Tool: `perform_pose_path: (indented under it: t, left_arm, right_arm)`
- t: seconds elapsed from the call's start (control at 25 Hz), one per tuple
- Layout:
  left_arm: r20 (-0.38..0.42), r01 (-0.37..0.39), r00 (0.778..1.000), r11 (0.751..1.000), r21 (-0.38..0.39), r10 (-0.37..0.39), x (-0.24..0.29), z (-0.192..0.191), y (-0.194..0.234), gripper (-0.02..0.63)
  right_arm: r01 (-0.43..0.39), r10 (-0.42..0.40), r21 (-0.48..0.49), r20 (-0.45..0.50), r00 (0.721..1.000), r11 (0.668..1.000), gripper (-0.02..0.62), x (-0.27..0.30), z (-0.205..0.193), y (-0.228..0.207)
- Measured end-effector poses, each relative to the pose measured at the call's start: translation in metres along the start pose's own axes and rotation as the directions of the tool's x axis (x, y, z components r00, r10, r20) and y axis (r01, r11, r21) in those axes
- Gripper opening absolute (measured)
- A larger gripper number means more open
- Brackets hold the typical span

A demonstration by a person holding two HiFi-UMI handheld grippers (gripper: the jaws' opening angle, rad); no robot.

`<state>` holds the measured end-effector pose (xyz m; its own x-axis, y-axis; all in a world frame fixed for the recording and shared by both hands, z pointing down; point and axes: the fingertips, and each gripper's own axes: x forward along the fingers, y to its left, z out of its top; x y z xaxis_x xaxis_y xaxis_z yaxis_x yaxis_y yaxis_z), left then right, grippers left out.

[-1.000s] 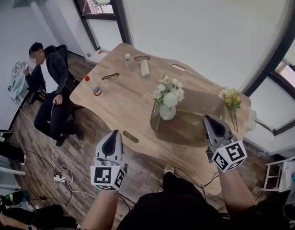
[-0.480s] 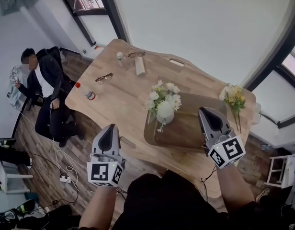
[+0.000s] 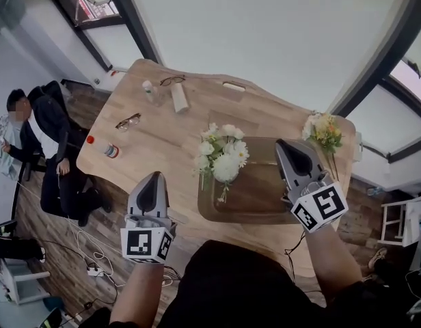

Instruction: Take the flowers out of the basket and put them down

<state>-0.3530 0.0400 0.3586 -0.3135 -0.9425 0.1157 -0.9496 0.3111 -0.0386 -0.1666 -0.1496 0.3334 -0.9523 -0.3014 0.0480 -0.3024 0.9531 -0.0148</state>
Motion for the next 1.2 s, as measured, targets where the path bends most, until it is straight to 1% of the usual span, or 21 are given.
perform_pose_path:
  t: [0.2,0.36,0.44,0.64,0.72,0.88,1.0,1.08,1.2]
  left_arm:
    - [-0.001,0.077,0.997,0.997,-0.007,-0.077,0.024,-0.011,0.005,0.000]
    - [-0.008,0.117,0.993,0.993,-0.021,-0.117,0.041,-0.026,0.007,0.000]
    - [-0.016,0.131,0.991,0.991,-0.026,-0.132,0.047,-0.034,0.010,0.000]
    - [-0.050,0.142,0.988,0.989,-0.047,-0.144,0.069,-0.061,0.021,0.000]
    - [-0.065,0.144,0.987,0.988,-0.058,-0.148,0.074,-0.070,0.024,0.000]
    - [-0.082,0.154,0.984,0.985,-0.071,-0.160,0.086,-0.084,0.025,0.000]
    - [-0.094,0.169,0.980,0.982,-0.086,-0.177,0.094,-0.093,0.024,0.000]
    - [-0.101,0.167,0.979,0.981,-0.097,-0.177,0.096,-0.098,0.026,0.000]
    - [-0.105,0.170,0.978,0.979,-0.111,-0.182,0.101,-0.099,0.029,0.000]
  right_arm:
    - [0.034,-0.035,-0.002,-0.027,0.999,0.999,0.023,0.014,-0.016,-0.004]
    - [0.004,-0.004,-0.006,-0.033,0.999,1.000,0.023,0.023,-0.035,-0.001]
    - [-0.009,0.008,-0.013,-0.047,0.999,1.000,0.023,0.026,-0.046,0.001]
    - [0.019,-0.019,-0.001,-0.105,0.994,1.000,0.023,0.036,-0.071,-0.012]
    - [0.017,-0.016,0.003,-0.137,0.990,1.000,0.023,0.040,-0.085,-0.016]
    - [-0.028,0.027,-0.004,-0.204,0.979,1.000,0.023,0.050,-0.111,-0.017]
    - [-0.054,0.049,-0.012,-0.259,0.965,0.998,0.023,0.056,-0.129,-0.015]
    - [-0.059,0.059,0.006,-0.298,0.953,0.998,0.023,0.058,-0.143,-0.014]
    - [-0.053,0.071,0.061,-0.357,0.931,0.997,0.023,0.060,-0.164,-0.016]
